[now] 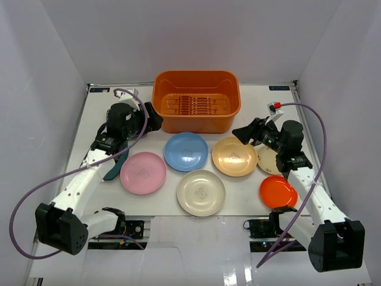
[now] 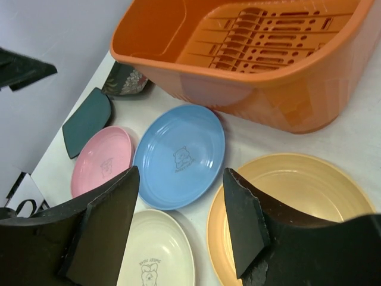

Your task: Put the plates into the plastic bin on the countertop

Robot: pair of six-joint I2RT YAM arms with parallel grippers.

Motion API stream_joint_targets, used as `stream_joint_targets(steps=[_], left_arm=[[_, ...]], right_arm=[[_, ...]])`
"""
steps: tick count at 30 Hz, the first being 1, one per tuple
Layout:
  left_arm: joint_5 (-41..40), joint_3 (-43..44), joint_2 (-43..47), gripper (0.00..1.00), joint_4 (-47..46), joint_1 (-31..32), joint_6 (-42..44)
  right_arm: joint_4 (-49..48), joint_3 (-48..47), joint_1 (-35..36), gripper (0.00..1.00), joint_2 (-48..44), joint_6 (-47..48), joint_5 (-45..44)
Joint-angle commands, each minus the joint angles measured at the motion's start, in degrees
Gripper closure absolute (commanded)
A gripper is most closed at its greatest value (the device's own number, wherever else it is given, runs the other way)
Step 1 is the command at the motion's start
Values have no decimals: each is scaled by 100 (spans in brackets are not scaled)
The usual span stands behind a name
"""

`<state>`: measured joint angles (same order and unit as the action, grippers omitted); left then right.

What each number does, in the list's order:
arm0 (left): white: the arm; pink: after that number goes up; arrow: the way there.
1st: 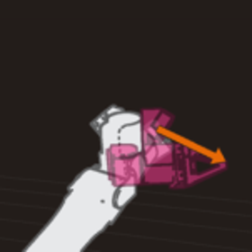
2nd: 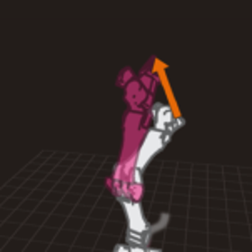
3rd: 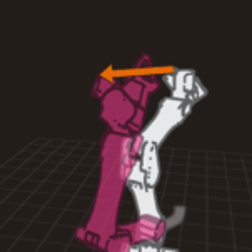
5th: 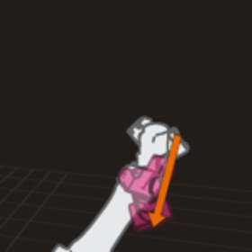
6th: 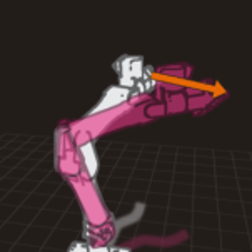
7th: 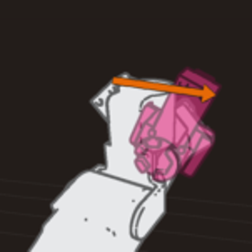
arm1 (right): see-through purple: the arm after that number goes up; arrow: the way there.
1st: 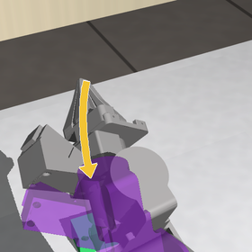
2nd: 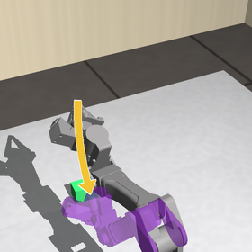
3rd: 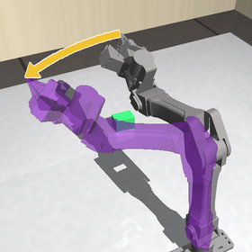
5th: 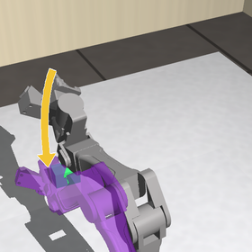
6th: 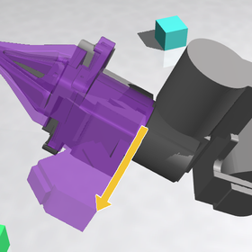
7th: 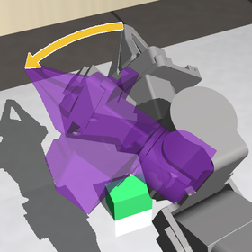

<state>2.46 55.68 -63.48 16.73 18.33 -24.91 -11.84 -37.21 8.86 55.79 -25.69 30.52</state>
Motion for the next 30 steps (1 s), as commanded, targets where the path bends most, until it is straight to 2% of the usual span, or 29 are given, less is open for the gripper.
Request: stream_joint_targets(steps=[1, 4, 8, 11, 14, 17, 23, 26, 30], left_arm=[[-474, 452, -383, 2, 67, -40, 143], [-571, 716, -700, 2, 251, -57, 179], [-896, 760, -779, 2, 506, -241, 179], [-476, 777, -1025, 2, 507, -1092, 188], [51, 1048, -1709, 2, 463, -2302, 249], [535, 1601, -2649, 4, 489, -2815, 415], [1880, 2428, -3941, 9, 383, -3370, 925], [2136, 2675, -4435, 12, 480, -3572, 987], [2092, 2842, -4848, 13, 550, -3775, 1180]], right_arm=[[-372, 143, 80, 35, -32, 108, 147], [-381, 275, 159, 35, -278, 161, 7], [-240, 389, 536, 34, -499, 564, -791], [-179, 425, 581, 34, -534, 618, -793], [-293, 504, 590, 35, -534, 636, -872], [-267, 504, 590, 35, -464, 662, -785], [-433, 619, 590, 35, -420, 592, -618], [-486, 610, 599, 35, -367, 548, -530], [-521, 627, 608, 35, -314, 504, -416]])
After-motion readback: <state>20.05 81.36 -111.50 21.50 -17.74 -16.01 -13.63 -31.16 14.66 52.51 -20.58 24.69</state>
